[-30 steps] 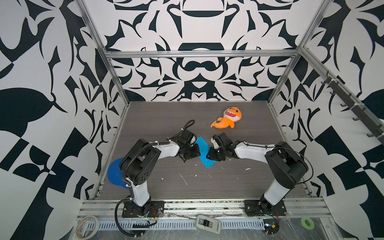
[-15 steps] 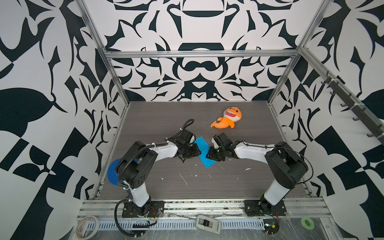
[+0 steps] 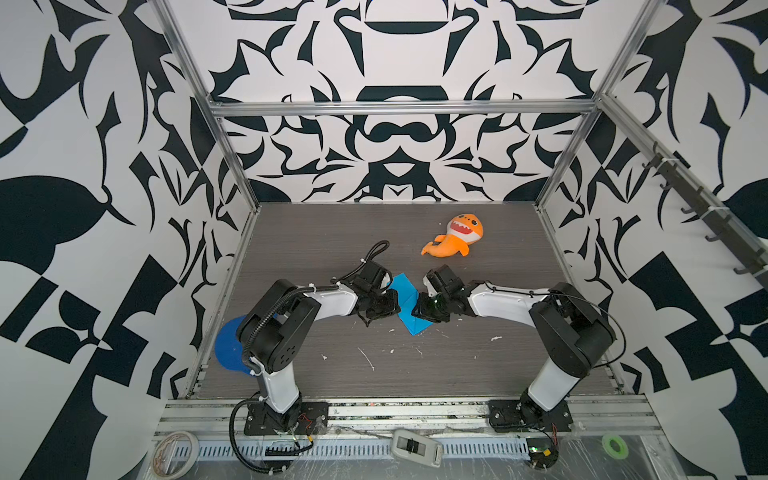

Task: Fold a paper plane with a square sheet of paper (pick it up from the middle)

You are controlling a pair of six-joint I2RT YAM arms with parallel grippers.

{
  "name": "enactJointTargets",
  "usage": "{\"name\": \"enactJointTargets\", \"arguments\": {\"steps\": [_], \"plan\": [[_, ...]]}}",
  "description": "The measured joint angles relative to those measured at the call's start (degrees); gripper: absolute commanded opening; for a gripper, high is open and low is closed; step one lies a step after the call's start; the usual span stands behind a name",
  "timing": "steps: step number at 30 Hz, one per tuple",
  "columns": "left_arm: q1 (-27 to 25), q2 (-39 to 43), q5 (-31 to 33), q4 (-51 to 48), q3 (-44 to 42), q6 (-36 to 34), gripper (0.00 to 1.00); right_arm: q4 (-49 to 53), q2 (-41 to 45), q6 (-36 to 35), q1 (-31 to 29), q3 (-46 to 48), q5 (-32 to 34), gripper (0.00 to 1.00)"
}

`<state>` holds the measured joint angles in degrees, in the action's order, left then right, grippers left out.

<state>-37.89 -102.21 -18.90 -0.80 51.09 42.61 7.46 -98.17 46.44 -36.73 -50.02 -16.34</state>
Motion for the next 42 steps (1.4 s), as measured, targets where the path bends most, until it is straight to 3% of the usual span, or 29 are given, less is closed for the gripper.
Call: {"name": "enactJointTargets", "arguments": {"steps": [42], "plan": [[0.0, -2.4, 1.5, -2.8, 4.3, -3.9, 0.03, 5.6, -1.7, -1.7, -2.4, -3.8, 5.7, 0.30]]}}
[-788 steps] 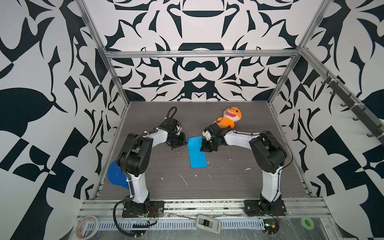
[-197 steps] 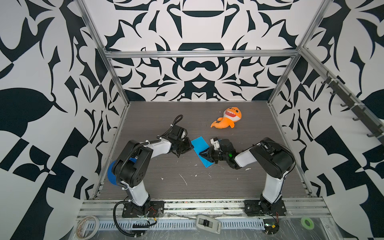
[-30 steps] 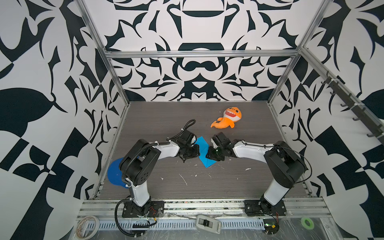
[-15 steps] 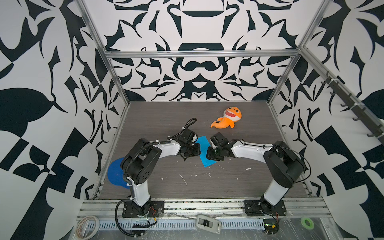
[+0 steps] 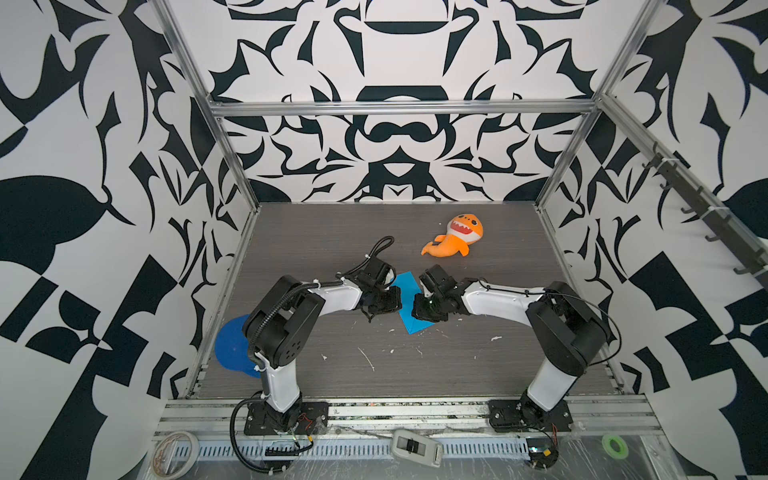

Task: Fold a paper plane with a square sheet of paper (pick it up from the middle)

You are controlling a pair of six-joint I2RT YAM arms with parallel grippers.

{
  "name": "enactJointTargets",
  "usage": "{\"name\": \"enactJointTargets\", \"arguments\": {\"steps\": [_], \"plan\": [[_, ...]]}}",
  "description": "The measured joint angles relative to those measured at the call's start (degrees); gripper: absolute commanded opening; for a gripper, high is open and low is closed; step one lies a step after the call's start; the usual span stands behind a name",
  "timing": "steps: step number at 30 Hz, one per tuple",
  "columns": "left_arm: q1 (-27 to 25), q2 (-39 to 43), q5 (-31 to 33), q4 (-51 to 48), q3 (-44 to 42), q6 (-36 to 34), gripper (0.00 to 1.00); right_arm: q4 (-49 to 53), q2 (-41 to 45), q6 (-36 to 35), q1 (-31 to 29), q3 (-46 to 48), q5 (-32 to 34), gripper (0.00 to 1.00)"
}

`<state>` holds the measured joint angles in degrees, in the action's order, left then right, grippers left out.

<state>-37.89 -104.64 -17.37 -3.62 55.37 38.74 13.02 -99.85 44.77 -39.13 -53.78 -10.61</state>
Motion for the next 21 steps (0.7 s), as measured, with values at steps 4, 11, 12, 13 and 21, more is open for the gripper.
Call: {"name": "enactJointTargets", "arguments": {"steps": [4, 11, 12, 13, 21], "plan": [[0.0, 0.0, 0.0, 0.1, 0.0, -0.3, 0.04, 0.2, -0.1, -0.2, -0.2, -0.2, 0.3, 0.30], [0.0, 0.0, 0.0, 0.2, 0.0, -1.3, 0.05, 0.9, -0.8, -0.8, -0.4, -0.7, 0.7, 0.31], [0.0, 0.0, 0.0, 0.2, 0.1, -1.4, 0.05, 0.9, -0.9, -0.9, -0.4, -0.7, 0.7, 0.32], [0.0, 0.0, 0.0, 0.2, 0.1, -1.5, 0.05, 0.9, -1.0, -1.0, -0.4, -0.8, 0.7, 0.32], [0.0, 0.0, -0.4, 0.2, 0.7, -2.7, 0.05, 1.2, -1.4, -1.4, -0.6, -1.1, 0.9, 0.34]]}}
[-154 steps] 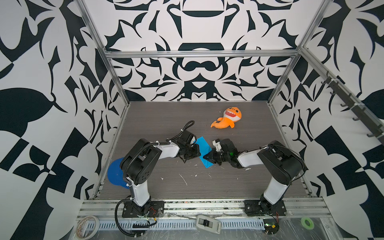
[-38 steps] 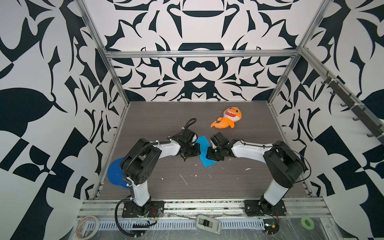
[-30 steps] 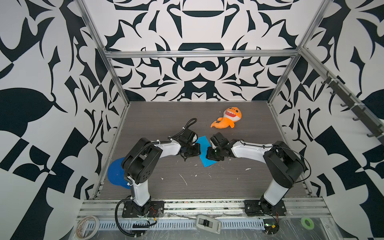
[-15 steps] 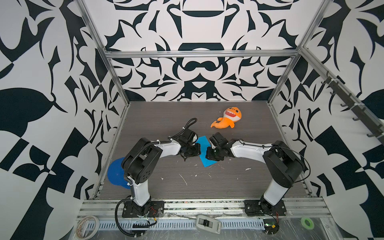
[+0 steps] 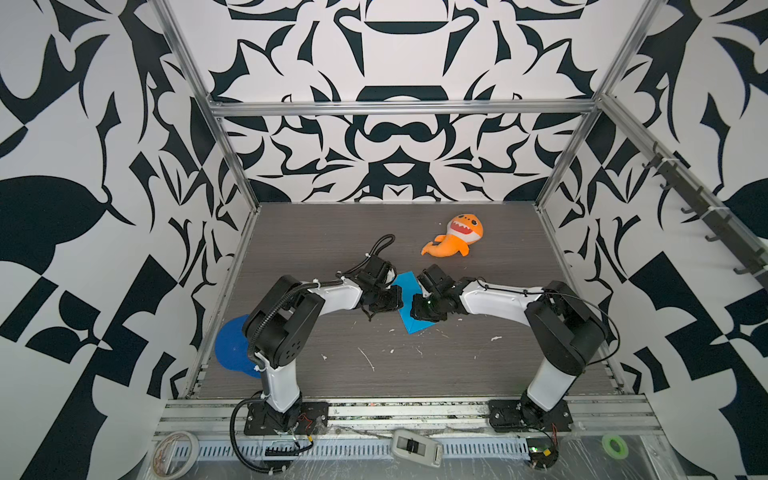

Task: Fold a paper plane with a square sheet of paper (pick it up from the middle)

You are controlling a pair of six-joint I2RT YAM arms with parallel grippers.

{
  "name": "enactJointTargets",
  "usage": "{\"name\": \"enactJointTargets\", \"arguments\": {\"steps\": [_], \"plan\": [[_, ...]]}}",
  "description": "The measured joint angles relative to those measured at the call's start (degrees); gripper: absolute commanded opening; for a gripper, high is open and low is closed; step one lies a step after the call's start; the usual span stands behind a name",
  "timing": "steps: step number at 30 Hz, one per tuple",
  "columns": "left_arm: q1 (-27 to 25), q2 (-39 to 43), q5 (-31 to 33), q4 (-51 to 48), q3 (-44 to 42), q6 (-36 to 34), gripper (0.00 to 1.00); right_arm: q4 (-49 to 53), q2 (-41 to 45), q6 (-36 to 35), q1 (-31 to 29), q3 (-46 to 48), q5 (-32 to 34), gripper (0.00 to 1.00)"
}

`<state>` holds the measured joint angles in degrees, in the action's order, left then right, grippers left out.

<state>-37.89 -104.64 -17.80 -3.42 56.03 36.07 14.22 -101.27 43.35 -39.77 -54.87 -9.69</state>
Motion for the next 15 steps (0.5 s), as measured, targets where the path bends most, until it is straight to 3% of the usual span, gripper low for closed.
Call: {"name": "enactJointTargets", "arguments": {"steps": [15], "plan": [[0.0, -1.9, 0.7, -0.8, 2.0, -0.6, 0.05, 0.4, -0.7, 0.0, -0.1, -0.3, 0.6, 0.33]]}}
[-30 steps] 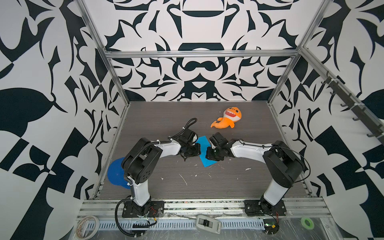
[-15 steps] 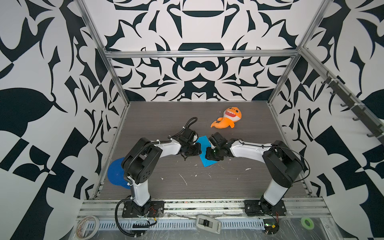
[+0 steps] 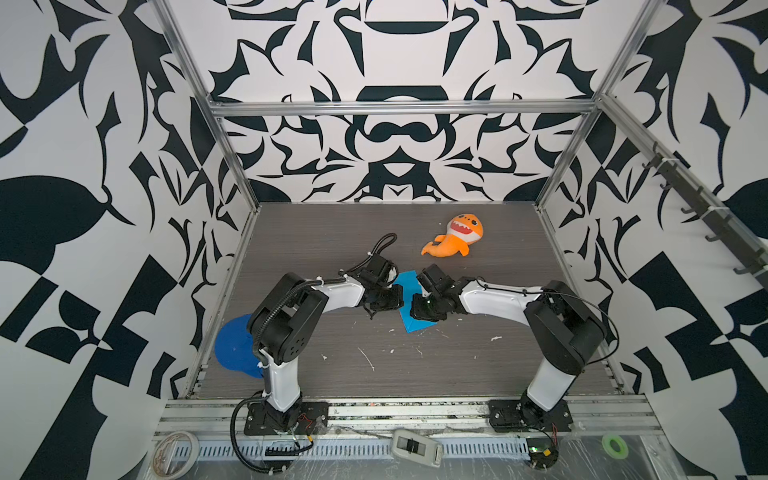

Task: Fold a paper plane with a square sheet of paper (pick it up from the middle)

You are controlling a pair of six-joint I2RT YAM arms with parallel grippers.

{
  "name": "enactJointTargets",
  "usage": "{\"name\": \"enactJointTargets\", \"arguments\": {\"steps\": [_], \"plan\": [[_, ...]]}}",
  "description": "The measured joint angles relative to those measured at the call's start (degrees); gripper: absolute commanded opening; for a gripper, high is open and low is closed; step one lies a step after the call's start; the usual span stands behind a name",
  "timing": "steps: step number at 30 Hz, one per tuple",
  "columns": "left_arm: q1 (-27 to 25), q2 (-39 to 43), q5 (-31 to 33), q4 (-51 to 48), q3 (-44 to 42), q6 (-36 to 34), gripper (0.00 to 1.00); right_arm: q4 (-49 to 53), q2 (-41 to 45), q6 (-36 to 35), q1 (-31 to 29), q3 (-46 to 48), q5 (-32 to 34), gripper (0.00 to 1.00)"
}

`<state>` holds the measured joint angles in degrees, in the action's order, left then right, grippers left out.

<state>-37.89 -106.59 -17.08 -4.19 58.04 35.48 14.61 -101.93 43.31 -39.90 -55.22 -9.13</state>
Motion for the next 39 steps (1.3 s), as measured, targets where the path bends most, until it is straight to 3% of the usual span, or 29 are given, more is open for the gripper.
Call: {"name": "enactJointTargets", "arguments": {"steps": [8, 39], "plan": [[0.0, -0.3, 0.4, -0.2, 0.1, -0.3, 0.05, 0.6, -0.5, -0.2, -0.4, -0.5, 1.2, 0.30], [0.0, -2.4, 2.6, -3.9, 4.9, -4.5, 0.05, 0.8, -1.4, -1.3, -1.8, -1.5, 4.5, 0.36]]}}
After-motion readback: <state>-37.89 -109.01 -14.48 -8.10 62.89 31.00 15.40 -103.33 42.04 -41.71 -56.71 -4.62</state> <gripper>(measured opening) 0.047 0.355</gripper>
